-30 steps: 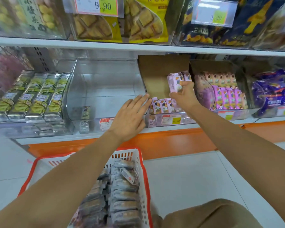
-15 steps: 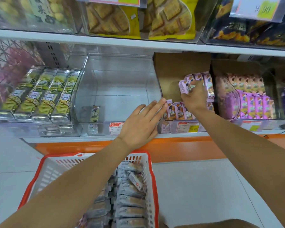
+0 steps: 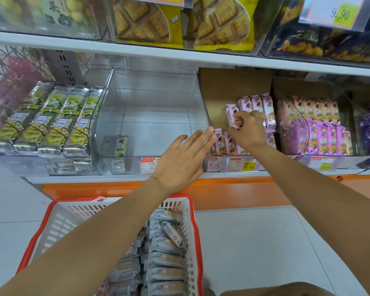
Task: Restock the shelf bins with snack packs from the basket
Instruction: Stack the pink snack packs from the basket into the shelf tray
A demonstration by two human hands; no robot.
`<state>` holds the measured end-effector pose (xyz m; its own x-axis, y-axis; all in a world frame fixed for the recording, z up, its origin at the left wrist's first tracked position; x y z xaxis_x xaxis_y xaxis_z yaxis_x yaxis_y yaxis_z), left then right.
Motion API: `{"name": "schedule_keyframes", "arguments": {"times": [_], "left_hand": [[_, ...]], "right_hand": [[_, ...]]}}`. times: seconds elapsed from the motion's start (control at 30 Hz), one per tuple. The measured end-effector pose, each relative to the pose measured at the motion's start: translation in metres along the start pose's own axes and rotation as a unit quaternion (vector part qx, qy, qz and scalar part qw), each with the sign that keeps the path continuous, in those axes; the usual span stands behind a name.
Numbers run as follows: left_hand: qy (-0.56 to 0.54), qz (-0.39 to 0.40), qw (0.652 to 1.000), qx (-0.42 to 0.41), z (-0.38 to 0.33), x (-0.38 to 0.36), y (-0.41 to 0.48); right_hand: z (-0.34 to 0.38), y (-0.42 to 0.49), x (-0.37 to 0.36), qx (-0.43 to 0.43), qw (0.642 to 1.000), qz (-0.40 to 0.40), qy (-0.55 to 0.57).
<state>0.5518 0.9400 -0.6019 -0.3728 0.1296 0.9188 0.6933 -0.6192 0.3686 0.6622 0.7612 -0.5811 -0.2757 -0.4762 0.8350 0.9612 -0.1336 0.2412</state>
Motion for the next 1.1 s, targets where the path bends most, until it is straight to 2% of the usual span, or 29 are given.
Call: {"name": "schedule_keyframes", "arguments": {"times": [0.33, 0.53, 0.63, 0.8, 0.93, 1.1], "left_hand": [[-0.009, 0.019, 1.0, 0.005, -0.004, 0.006, -0.001], [0.011, 0.046, 0.999, 0.025, -0.011, 0.018, -0.017], [0.024, 0.033, 0.999, 0.017, -0.014, 0.025, -0.036], [0.06, 0.013, 0.998, -0.012, -0.011, 0.036, -0.085], [0.064, 0.077, 0.995, 0.007, 0.006, 0.016, -0.134], [0.035, 0.205, 0.97, 0.127, 0.043, -0.023, -0.2]], "right_hand": [[0.007, -0.027, 0.015, 0.011, 0.999, 0.024, 0.026], [0.037, -0.066, 0.037, 0.054, 0.994, 0.0, 0.093], [0.057, -0.092, 0.044, 0.092, 0.985, 0.0, 0.147], [0.087, -0.141, 0.03, 0.124, 0.966, 0.039, 0.222], [0.105, -0.186, -0.007, 0.144, 0.955, 0.094, 0.242], [0.113, -0.237, -0.083, 0.141, 0.946, 0.2, 0.212]]}}
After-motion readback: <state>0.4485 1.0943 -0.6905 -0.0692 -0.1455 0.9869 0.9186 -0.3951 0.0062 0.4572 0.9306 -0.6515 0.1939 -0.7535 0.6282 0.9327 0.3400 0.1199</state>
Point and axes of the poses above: each hand's wrist, its own y-axis towards the middle knuckle, its own x-axis out of the back of the hand, z = x × y, the point moved 7 cm from there along y, towards the middle knuckle, and after that the axes turned 5 degrees about -x, right-handed, at the moved point
